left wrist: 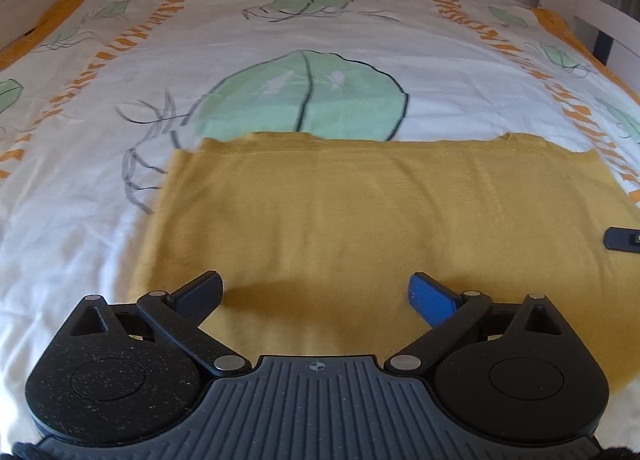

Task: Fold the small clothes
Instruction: 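Grasp one side edge with the right gripper and fold it over the middle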

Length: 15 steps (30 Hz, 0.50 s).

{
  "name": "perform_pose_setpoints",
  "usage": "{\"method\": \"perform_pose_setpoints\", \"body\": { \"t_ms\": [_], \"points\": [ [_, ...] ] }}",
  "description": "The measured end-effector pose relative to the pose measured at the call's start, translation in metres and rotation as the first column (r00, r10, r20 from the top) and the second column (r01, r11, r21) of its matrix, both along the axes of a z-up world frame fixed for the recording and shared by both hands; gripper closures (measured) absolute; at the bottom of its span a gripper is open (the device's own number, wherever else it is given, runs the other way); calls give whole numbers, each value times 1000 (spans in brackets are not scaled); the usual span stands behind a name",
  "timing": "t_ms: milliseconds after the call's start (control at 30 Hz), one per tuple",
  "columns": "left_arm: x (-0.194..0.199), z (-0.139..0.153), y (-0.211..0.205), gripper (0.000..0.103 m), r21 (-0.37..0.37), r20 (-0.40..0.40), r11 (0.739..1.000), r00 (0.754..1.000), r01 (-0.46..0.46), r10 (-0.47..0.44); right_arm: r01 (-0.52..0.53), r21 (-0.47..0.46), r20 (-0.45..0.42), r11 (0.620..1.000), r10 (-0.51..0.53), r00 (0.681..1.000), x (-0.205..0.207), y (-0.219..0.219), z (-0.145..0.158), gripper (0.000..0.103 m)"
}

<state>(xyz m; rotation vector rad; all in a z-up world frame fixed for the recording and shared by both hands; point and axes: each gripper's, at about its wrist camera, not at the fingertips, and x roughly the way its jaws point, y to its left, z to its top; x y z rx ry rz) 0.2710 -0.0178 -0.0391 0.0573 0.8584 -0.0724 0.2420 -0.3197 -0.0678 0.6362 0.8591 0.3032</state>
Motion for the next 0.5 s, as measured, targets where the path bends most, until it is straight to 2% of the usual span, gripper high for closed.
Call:
{"method": "perform_pose_setpoints", "body": {
  "t_ms": [100, 267, 500],
  "points": [
    [-14, 6, 32, 3, -32, 17, 999, 1000, -18, 19, 5, -53, 0, 999, -5, 1000, -3, 3, 7, 75],
    [-31, 14, 85, 3, -22, 44, 997, 997, -69, 70, 4, -181, 5, 983, -3, 1000, -2, 24, 31, 77],
    [-34, 18, 129, 3, -63, 62, 993, 992, -104, 108, 3, -283, 24, 959, 4, 1000, 9, 70, 75, 78]
  ]
}}
